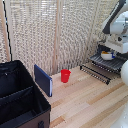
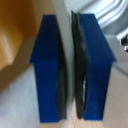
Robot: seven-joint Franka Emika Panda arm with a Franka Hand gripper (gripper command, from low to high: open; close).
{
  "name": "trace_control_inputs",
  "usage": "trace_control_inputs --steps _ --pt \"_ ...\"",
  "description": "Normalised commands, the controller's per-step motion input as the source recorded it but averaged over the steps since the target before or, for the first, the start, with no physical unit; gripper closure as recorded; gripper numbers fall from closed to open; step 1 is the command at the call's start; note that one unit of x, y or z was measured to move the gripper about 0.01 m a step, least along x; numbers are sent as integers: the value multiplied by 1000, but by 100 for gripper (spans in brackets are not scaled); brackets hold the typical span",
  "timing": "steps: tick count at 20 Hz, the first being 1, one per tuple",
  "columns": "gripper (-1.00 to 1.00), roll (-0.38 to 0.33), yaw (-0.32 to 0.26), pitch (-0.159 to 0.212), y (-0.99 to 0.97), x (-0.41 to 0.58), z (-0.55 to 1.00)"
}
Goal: Gently stretch your hand towards the oven tray's handle, obtaining a firm grip, and draw it cautiously out of the oven. Transition your grip to the hot dog bowl, gingerly seizing the edge, and elevate it from the surface. Hover the bowl over the tray, delicately lower it, and temper your grip, establishing the bowl's equilibrium.
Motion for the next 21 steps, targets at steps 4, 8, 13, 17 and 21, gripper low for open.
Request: trace_control_inputs --steps 4,8,13,17,21 --pt "100 2 28 -15 -20 -11 -304" --pt "-100 -18 35 -95 121 -96 -206" --pt "-100 -26 7 16 129 30 205" --pt "-100 -3 0 27 101 184 298" --pt "-100 -4 0 100 99 214 516"
